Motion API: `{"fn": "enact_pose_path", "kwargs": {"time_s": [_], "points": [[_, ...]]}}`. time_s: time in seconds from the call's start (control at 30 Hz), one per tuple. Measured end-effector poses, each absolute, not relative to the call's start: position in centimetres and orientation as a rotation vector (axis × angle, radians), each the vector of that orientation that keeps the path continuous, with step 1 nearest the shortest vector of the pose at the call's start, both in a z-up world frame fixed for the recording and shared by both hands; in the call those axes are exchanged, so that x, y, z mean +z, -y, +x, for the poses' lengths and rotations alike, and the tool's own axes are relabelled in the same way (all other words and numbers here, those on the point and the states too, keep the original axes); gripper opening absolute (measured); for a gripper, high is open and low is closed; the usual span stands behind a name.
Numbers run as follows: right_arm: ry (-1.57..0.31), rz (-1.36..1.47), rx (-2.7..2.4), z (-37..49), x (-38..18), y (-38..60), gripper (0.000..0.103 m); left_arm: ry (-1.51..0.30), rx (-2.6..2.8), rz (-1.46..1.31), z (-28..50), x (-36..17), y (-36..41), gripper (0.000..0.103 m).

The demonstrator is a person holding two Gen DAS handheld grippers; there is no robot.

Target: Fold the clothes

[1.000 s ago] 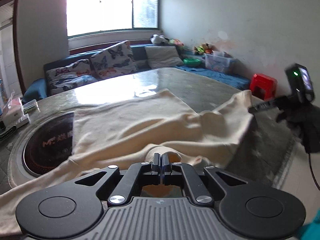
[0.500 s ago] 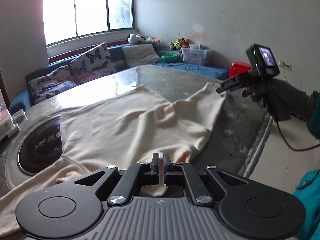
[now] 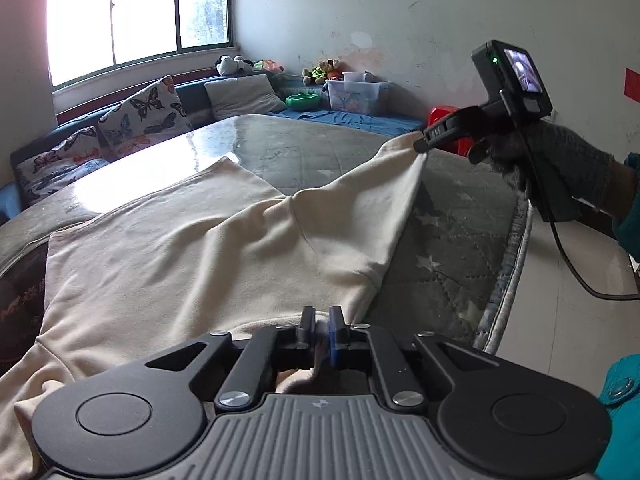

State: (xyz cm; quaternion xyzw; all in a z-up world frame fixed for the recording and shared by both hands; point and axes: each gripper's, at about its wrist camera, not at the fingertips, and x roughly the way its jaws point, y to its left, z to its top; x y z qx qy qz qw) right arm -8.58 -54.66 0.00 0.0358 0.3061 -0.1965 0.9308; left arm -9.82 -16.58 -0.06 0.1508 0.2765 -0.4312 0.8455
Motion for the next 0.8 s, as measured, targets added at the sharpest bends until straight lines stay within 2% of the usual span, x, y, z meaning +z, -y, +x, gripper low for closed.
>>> {"fn": "enact_pose_path", "kwargs": {"time_s": [0.1, 0.23, 0.37, 0.47, 0.57, 0.8], "points": [[-0.603, 0.038, -0.43, -9.2, 0.5, 54.5, 0.004, -0.578, -0.943, 0.336, -10.7, -0.3, 16.4, 0.005], [-0.665, 0.055, -0.474, -9.2, -0.8, 55.4, 0.005, -0.594, -0.971, 0.334, -11.2, -0.4, 16.0, 0.006], [-0.689, 0.052, -0.486, -9.3, -1.1, 55.1, 0.013, -0.592, -0.983, 0.308, -11.0, 0.4, 15.2, 0.008], [-0.654, 0.005, -0.475, -9.2, -0.1, 54.3, 0.015, -0.553, -0.982, 0.282, -11.2, 1.6, 14.4, 0.008], [-0.622, -0.018, -0.411, -8.8, 1.2, 52.8, 0.016, -0.536, -0.907, 0.244, -10.5, 2.0, 13.5, 0.013], [-0.629, -0.037, -0.129, -7.1, 2.2, 46.9, 0.024, -0.646, -0.778, 0.201, -8.6, 0.4, 11.9, 0.013]]}}
